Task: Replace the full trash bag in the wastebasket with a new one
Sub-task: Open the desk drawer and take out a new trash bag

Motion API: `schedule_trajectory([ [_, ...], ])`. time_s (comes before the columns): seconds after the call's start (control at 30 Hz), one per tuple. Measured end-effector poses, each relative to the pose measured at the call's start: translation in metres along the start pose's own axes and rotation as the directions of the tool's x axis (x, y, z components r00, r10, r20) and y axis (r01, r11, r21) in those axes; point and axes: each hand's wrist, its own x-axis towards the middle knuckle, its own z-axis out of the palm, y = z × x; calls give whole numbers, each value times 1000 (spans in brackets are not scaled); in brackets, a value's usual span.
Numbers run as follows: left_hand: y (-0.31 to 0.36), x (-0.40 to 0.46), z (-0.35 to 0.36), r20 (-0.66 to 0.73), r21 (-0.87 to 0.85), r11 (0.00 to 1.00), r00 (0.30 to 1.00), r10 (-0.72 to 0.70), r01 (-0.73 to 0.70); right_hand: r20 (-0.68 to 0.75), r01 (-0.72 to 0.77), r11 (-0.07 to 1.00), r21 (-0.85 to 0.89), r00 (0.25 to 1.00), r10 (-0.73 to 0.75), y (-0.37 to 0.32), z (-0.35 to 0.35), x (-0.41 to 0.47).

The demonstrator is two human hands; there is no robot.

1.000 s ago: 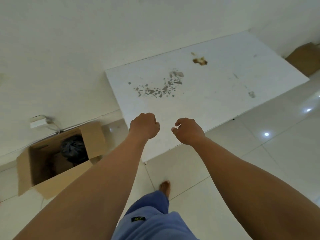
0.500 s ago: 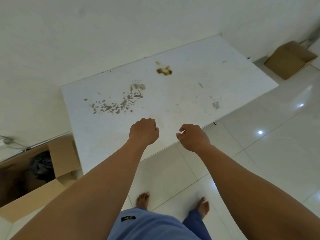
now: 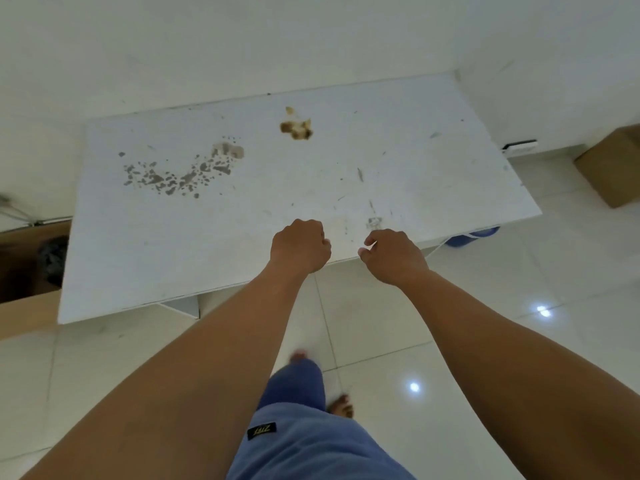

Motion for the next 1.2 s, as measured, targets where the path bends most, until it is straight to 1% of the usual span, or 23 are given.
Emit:
schedule_trajectory([
  [0.1, 34, 13, 12, -4, 2, 1000, 1000, -23, 23, 36, 9, 1000, 0, 999, -9, 31, -13, 17],
  [0.23, 81, 41, 29, -13, -4, 999, 999, -35, 35, 48, 30, 1000, -9, 998, -30, 68, -30, 46],
  [0.3, 104, 54, 37, 8, 3, 999, 999, -45, 45, 66, 46, 999, -14, 997, -45, 88, -42, 58],
  [0.47, 166, 71, 57, 8, 29, 998, 998, -58, 58, 58, 61, 998, 0, 996, -61, 139, -71, 84],
  [0.57, 198, 72, 72, 12, 18, 994, 994, -108, 107, 77, 108, 994, -17, 991, -106, 172, -82, 94],
  [0.63, 217, 70, 84, -12, 3, 989, 989, -145, 146, 85, 152, 988, -37, 985, -148, 195, -88, 101],
  [0.77, 252, 66, 112, -29, -28, 967, 967, -253, 252, 146, 246, 966, -73, 961, -234, 233, -92, 113],
  [0.93, 280, 59, 141, -9, -55, 950, 951, -309, 309, 180, 299, 952, -71, 942, -283, 270, -93, 123],
  [1.1, 284, 66, 171, 16, -35, 944, 945, -327, 328, 143, 283, 959, -28, 950, -276, 294, -83, 133],
  [1.2, 282, 78, 200, 49, -17, 952, 951, -306, 307, 20, 340, 940, -22, 940, -340, 305, -68, 145],
])
